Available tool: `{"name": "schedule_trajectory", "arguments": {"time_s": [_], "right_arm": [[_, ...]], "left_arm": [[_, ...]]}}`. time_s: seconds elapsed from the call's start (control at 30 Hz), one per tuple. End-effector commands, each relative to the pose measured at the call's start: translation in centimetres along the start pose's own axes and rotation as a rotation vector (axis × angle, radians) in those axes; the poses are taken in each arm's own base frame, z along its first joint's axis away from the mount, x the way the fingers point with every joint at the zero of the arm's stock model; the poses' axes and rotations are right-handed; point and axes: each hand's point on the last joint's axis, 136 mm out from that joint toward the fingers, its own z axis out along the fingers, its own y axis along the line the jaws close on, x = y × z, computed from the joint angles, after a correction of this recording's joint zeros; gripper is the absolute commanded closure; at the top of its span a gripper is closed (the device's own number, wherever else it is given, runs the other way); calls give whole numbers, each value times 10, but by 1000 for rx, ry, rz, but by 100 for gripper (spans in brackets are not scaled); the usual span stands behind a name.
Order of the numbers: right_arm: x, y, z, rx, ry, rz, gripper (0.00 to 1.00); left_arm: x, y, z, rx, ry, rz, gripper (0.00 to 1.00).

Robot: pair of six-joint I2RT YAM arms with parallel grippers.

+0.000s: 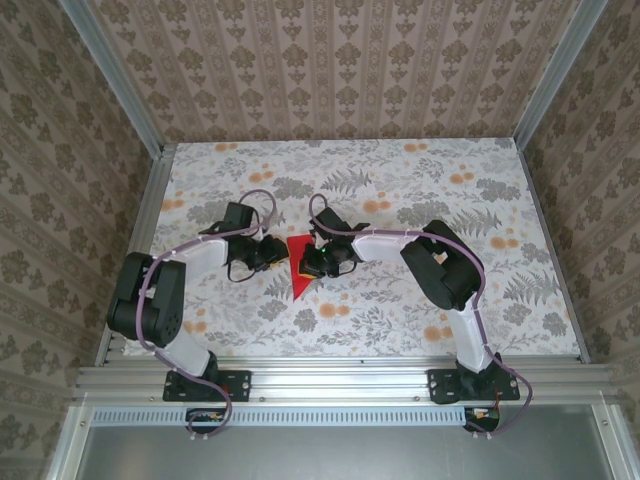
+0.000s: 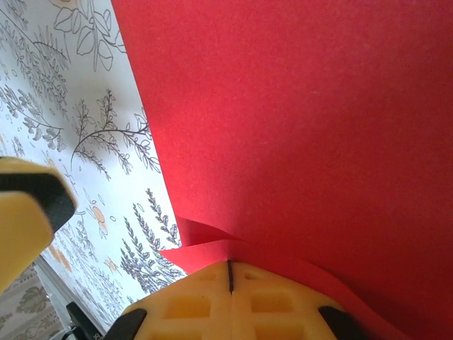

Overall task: Fold a paper plane with a square sheet of paper (pick it up from the middle)
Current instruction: Third fold the triangle at the center of the table.

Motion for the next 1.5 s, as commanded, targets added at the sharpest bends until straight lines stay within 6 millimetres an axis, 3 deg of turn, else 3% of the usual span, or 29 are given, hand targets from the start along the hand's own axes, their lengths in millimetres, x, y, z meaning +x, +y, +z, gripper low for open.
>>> {"name": "schedule_trajectory", "arguments": {"time_s": [0.0,0.33,0.93,1.13,1.27,1.47], "right_arm": [[17,-56,15,185,51,64,99],[18,-59,15,201,53,68,100],[17,-53,13,183,52,59,100],[12,-32,10,104,42,19,98],[6,-7,2,3,18,-31,95],[19,24,-15,-124,37,-123,93]], "left_arm": [[15,-7,-3,42,41,5,76],[41,-9,12,43,134,31,91],[45,15,33,-53,159,-15,96],[49,27,32,-112,161,-26,97],[54,36,32,-155,170,-29,98],[61,46,34,-207,180,-41,98]]}}
